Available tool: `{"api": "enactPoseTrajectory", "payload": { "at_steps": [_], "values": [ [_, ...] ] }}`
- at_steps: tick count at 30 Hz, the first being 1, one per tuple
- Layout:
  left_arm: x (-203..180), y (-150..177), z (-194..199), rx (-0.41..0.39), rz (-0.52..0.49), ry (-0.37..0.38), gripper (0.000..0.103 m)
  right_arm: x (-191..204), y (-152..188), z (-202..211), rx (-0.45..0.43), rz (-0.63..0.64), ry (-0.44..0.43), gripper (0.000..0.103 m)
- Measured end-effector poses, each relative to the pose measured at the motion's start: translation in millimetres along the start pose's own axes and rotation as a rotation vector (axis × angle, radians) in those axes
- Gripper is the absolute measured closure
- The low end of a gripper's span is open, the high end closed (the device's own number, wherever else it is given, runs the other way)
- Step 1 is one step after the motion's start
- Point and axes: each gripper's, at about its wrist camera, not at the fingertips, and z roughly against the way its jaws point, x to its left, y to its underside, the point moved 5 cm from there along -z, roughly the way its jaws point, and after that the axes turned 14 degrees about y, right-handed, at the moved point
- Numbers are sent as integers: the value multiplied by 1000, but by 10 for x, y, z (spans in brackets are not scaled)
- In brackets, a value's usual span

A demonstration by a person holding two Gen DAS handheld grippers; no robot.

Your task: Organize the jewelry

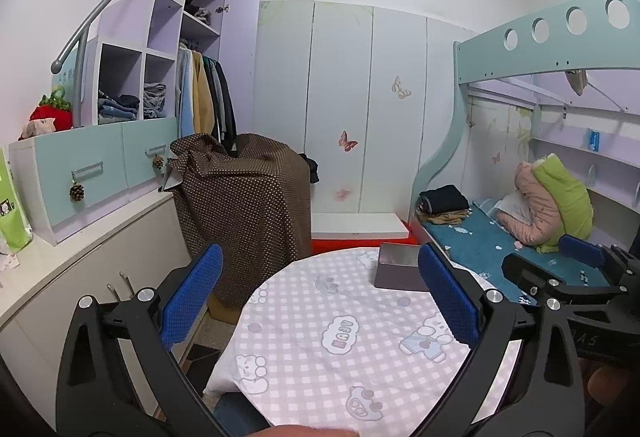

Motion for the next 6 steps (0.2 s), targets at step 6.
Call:
{"api": "enactPoseTrajectory", "payload": {
  "at_steps": [6],
  "values": [
    [33, -10, -4, 9, 14, -10, 5, -4, -22, 3, 0, 3, 0, 7]
  ]
}}
